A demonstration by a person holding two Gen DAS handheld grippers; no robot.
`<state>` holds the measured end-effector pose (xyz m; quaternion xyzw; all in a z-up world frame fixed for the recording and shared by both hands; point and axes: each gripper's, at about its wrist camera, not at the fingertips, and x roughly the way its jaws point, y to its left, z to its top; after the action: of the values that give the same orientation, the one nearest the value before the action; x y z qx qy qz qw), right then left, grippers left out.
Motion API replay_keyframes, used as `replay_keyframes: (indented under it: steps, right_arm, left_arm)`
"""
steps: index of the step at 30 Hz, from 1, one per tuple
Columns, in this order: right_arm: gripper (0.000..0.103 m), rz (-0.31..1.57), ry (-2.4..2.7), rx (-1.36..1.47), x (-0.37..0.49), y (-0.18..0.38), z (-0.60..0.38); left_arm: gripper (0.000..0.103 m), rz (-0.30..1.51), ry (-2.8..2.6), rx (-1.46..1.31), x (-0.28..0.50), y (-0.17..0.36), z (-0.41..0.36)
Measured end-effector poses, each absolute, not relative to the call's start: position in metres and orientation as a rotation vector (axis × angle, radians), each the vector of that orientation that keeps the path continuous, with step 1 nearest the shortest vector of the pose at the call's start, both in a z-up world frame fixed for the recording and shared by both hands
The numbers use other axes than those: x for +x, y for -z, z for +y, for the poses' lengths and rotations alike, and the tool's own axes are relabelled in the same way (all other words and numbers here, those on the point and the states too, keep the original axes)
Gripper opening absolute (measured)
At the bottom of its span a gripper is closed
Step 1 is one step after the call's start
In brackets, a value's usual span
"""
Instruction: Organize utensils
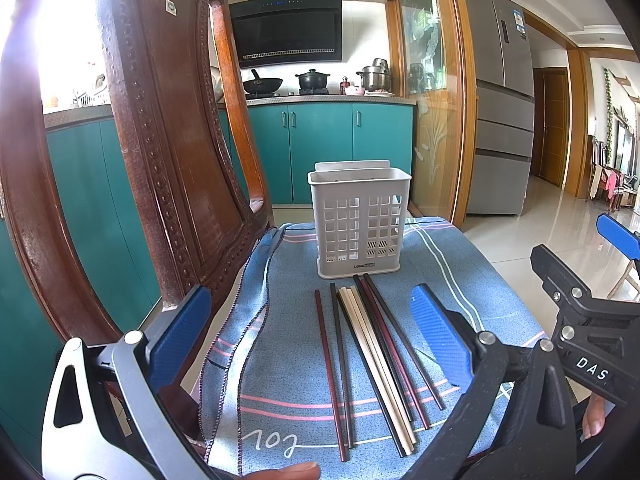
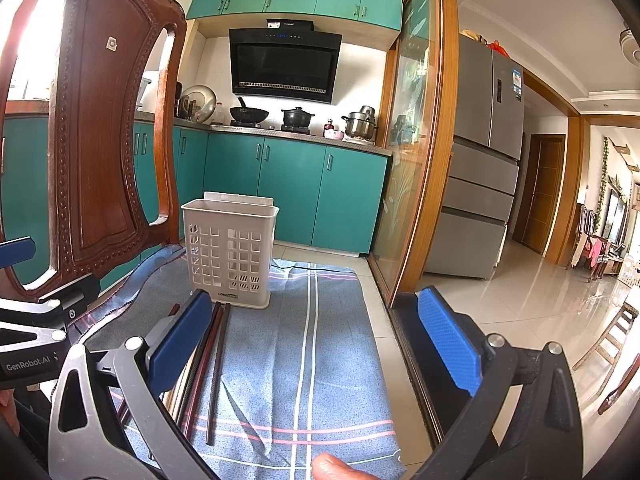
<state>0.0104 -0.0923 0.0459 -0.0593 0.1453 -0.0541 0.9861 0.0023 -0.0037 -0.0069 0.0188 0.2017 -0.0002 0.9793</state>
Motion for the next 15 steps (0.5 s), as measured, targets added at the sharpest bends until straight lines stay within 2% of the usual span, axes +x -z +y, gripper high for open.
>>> replay_keyframes:
  steps: [15]
  right_arm:
    - [0.101,0.294,0.109,-0.122,0.0098,-0.0449,-0.0909]
  left_arm:
    - [0.099,0.411,-0.002,0.037,0.0042,0.0105,-0.0022]
